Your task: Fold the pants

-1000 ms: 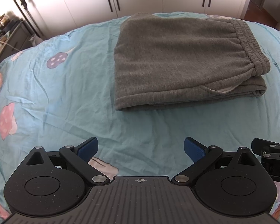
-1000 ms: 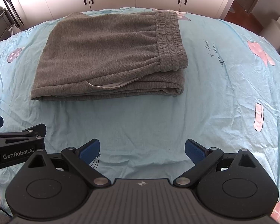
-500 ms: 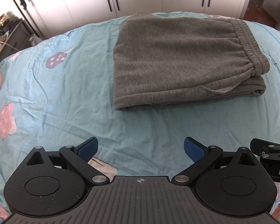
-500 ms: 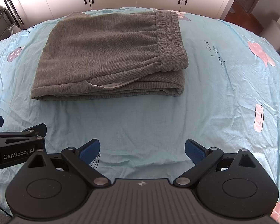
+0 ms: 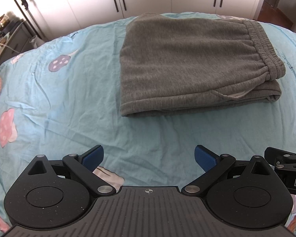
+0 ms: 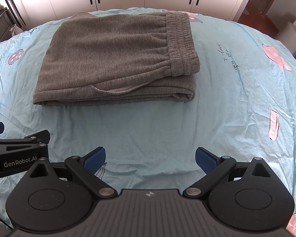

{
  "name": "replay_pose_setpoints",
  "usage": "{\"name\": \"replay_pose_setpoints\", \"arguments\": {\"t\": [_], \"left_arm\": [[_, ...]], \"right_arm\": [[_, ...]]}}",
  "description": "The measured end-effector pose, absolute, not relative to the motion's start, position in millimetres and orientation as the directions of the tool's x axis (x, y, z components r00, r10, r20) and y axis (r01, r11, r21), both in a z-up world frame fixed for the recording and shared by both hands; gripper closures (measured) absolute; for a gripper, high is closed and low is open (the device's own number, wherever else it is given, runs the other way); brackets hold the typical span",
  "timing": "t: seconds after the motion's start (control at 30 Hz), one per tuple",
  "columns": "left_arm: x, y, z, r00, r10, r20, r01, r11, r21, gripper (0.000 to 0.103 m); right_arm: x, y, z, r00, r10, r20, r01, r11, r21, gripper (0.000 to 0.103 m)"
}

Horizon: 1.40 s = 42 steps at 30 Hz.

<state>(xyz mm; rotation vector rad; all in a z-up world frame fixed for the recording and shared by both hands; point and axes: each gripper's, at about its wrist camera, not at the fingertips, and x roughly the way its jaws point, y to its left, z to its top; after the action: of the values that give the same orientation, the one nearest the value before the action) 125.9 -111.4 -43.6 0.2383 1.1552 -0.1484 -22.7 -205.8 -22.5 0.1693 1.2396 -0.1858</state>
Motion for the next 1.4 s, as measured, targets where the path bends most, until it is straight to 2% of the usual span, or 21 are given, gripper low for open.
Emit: {"name": "replay_pose_setpoints", "arguments": {"t": [1.4], "left_arm": [[124.8,-114.1,-44.7,0.393,0.003,-0.919,0.241,0.965,0.106,0.002]], "right_arm": [[-22.1,-206.1,-24.1,0.306,-0.045,-0.951,0.23,0.973,0.028,0.005]]}}
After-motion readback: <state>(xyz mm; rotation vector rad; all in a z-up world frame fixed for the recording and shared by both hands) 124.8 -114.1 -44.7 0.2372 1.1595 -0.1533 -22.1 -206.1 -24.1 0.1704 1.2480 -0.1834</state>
